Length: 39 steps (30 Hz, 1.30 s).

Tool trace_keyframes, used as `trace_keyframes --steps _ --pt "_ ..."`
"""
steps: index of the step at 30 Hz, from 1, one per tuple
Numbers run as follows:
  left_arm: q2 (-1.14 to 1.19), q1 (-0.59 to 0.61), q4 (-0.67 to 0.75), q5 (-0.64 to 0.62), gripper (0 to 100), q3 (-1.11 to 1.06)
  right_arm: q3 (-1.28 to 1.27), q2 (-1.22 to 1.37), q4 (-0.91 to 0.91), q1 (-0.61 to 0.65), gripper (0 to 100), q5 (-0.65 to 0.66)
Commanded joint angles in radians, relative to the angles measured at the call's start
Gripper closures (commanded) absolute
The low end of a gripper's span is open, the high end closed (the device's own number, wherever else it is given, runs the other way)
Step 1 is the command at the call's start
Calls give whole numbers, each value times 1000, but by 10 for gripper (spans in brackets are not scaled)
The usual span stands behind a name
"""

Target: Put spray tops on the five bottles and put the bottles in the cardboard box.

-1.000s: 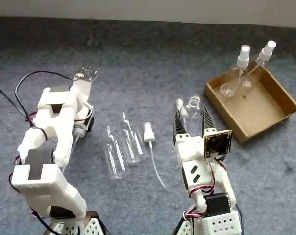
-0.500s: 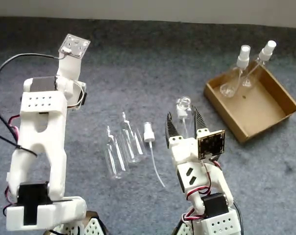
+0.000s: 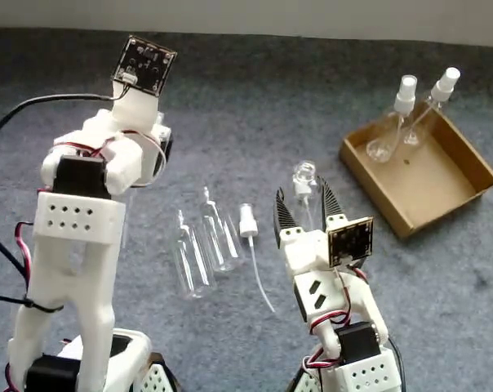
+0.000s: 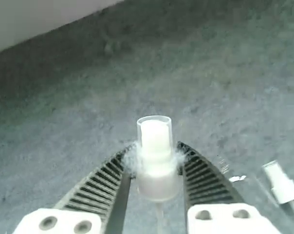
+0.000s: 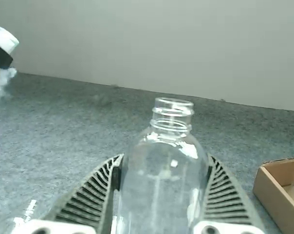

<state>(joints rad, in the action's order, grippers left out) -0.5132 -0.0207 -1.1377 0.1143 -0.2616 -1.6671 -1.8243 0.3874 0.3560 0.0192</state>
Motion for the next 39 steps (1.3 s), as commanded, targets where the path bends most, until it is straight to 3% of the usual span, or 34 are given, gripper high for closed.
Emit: trace_keyframes --steps 1,6,19,23,39 --pt "-93 -77 80 -141 990 53 -113 -15 -4 4 857 -5" --pt "-165 -162 207 -193 990 53 -113 -15 -4 4 857 -5" --pt "-326 -364 361 -377 990 50 -113 -15 -4 7 857 2" --pt "-329 -424 400 -427 990 50 -113 -15 2 79 857 3" --pt "-337 -453 736 -465 990 -197 -113 -15 28 104 857 3"
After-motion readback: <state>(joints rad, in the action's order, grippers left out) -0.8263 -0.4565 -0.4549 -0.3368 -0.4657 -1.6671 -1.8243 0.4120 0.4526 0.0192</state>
